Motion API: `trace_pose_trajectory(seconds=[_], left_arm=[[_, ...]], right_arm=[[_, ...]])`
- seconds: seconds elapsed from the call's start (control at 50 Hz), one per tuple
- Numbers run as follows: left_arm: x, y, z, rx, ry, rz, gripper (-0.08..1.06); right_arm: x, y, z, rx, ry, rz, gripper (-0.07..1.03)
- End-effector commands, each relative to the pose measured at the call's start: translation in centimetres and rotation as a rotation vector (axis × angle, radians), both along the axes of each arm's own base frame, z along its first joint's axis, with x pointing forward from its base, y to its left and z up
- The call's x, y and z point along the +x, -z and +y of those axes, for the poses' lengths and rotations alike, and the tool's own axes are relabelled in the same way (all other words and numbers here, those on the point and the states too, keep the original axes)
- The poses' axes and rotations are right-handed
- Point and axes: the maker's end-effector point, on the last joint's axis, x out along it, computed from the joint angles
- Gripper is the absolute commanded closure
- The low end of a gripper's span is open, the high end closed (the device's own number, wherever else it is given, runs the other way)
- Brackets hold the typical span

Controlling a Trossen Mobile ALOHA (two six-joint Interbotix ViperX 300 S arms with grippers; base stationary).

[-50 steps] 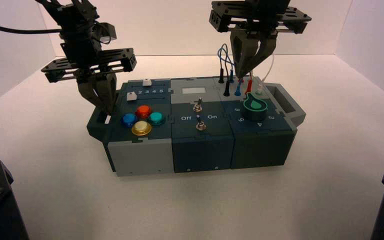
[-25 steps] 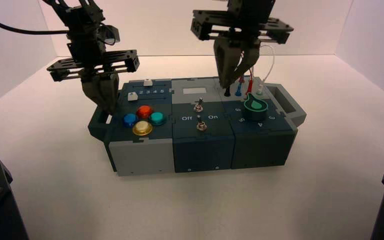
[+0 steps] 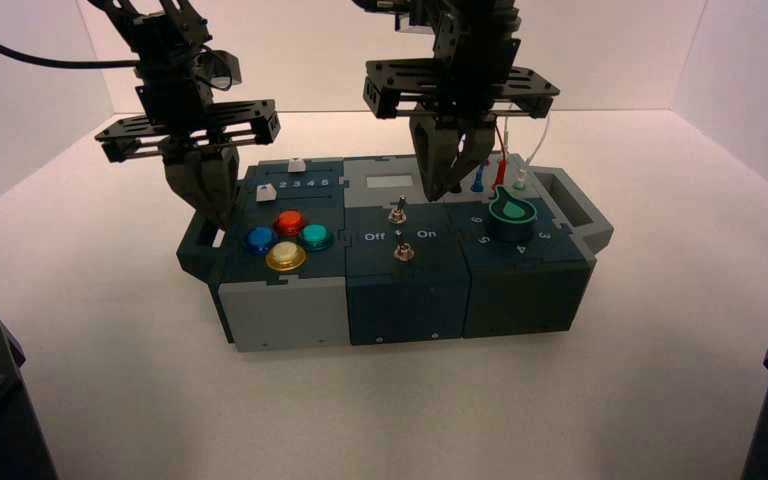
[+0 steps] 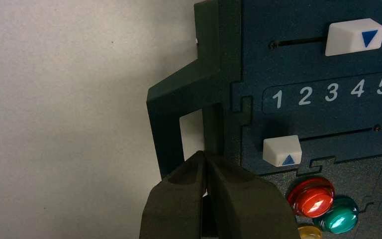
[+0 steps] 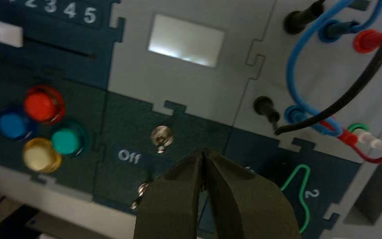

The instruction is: Flip the top switch off with the right gripper.

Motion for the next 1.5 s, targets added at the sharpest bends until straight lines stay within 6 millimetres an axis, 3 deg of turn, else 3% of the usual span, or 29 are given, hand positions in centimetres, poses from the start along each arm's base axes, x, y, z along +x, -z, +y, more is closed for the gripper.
trace_pose_trajectory(seconds=[0.02,0.6,1.0,1.5], left_arm=[[-0.1,0.2,-0.9,-0.002,0.082,-0.015,1.01],[-0.2,-0.2,-0.9,-0.006,0.100,-0.025,1.01],[-0.4,-0.2,-0.8,-0.005,0.102,-0.013,1.01],[-0.7,-0.4,-1.1,-0.005,0.114,-0.012,1.01]], right_arm=[[0.8,-1.1,1.0,0.002,-0.006,-0.048,0.98],[0.3,-0.1,2.8,-0.018,-0.013,-0.017,0.98],[-0.7,-0.6,5.8,0.016,-0.035,-0.009,0.98],[-1.4,-1.2,6.8,0.032,-0.051,-0.006,0.98]])
